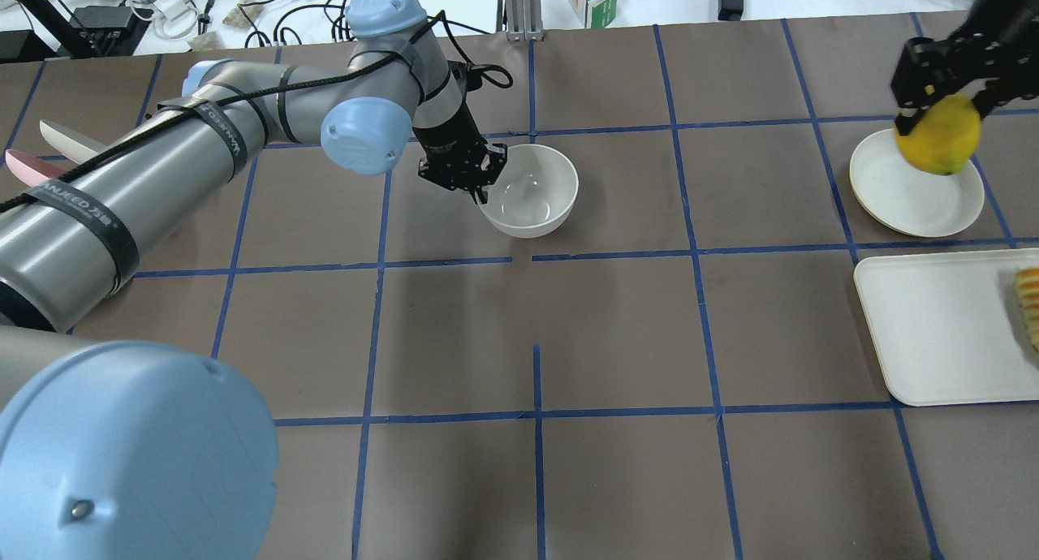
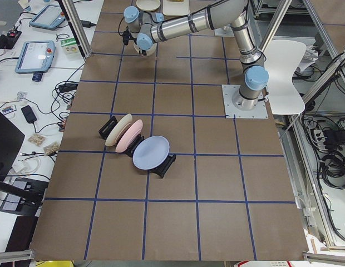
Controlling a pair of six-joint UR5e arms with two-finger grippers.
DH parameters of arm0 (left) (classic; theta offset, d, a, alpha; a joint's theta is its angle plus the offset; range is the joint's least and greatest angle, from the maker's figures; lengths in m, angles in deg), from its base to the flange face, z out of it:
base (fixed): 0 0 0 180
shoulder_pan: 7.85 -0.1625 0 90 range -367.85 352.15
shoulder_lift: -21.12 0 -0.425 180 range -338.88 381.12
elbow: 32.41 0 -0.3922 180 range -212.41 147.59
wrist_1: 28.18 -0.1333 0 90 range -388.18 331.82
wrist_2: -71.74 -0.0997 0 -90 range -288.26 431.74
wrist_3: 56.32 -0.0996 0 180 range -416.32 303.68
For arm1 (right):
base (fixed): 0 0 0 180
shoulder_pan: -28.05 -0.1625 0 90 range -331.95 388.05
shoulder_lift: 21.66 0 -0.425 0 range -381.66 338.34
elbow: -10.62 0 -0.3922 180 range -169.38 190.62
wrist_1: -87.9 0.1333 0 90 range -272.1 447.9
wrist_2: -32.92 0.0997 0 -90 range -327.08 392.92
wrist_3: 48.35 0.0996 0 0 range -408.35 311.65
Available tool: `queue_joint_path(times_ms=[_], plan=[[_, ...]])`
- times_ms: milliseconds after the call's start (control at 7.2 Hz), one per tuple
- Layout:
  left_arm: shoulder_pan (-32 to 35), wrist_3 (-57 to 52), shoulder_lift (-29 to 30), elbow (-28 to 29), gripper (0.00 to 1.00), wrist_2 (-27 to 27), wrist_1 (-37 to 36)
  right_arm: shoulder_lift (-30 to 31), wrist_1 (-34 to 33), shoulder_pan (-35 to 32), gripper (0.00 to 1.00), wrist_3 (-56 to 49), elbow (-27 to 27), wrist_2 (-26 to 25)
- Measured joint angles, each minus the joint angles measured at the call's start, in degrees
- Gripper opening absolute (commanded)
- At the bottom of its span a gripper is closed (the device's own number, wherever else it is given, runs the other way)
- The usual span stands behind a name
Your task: Place bowl and put lemon in it
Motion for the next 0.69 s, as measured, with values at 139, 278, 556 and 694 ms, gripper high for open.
queue_joint_path(times_ms=[139, 278, 556, 694], plan=[[0.39, 0.06, -0.74, -3.4, 0.18, -0.21, -4.49, -0.42, -0.36, -6.09, 0.16, 7.1, -0.01, 0.77], [0.46, -0.04, -1.37, -5.65, 0.99, -0.36, -7.36, -0.73, -0.96, -10.74, 0.16, 12.88, 0.05, 1.95], [0.67, -0.11, -2.6, -6.99, 1.0, -1.26, -8.89, -1.09, -2.3, -17.31, 0.16, 22.05, 0.35, 3.51], [0.45, -0.21, -4.64, -6.53, 1.0, -2.26, -7.46, -1.48, -3.47, -20.18, 0.17, 26.17, 0.48, 3.84]])
